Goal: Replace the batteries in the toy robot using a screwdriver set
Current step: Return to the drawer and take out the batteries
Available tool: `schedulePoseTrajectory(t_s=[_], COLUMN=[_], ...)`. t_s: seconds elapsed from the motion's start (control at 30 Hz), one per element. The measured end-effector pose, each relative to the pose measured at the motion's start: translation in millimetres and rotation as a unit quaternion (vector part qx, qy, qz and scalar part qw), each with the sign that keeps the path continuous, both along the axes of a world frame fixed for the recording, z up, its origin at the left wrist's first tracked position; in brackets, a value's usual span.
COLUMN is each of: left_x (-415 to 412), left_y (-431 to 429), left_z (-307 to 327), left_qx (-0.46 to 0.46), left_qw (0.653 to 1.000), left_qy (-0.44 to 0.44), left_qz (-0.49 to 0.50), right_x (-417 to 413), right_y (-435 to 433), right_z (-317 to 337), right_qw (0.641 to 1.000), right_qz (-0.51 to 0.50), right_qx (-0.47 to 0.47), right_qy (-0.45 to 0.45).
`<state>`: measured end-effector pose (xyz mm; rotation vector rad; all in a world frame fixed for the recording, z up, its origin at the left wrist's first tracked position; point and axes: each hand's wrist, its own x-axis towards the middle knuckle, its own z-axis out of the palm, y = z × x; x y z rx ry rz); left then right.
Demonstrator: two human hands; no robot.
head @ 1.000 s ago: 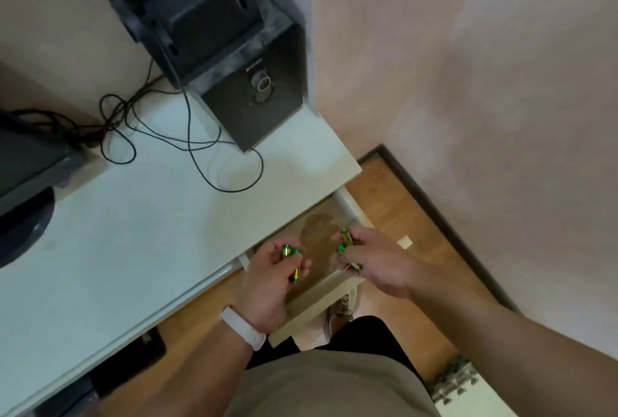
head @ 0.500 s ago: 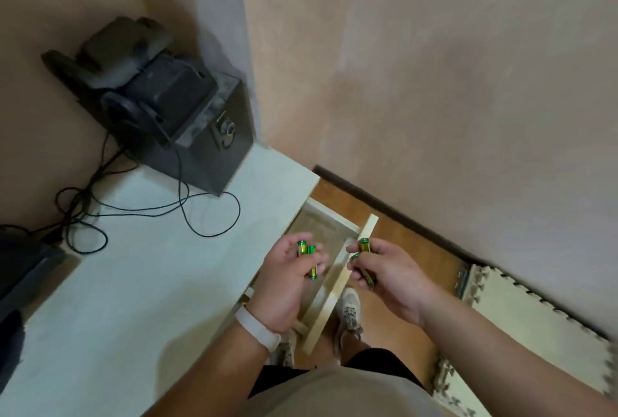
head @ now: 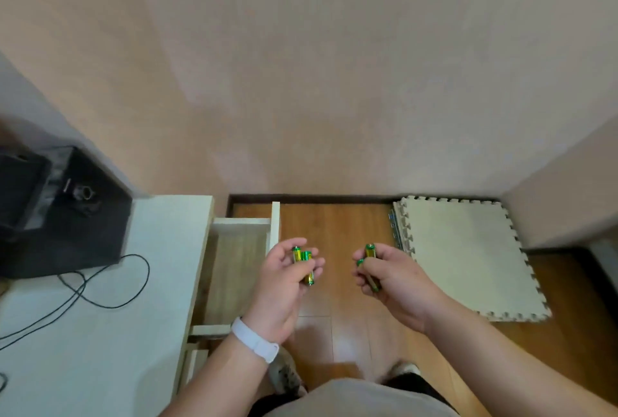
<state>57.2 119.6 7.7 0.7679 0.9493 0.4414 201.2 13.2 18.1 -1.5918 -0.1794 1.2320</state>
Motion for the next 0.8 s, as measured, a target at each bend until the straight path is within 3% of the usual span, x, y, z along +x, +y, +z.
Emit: schedulePoseTrajectory(t_s=[0.23, 0.5, 0.8], left_x=[63.5, 165.6, 260.3], left_y=[-94.3, -264.1, -407.5], left_z=[28.4, 45.9, 55.7], left_qx=[0.026, 0.011, 0.026], left_qw=[0.998, 0.985, 0.935], left_qy=[-0.008, -0.019, -0.003], left_qz=[-0.052, -0.171, -0.355], right_x=[41.9, 111.8, 141.3], right_y=[-106.4, -302.5, -478.8], right_z=[18.3, 44.2, 54.0], right_qw=[0.991, 0.965, 0.896], right_qz=[-0.109, -0.241, -0.429], right_qx=[0.068, 0.106, 0.108], right_qy=[0.030, 0.003, -0.031])
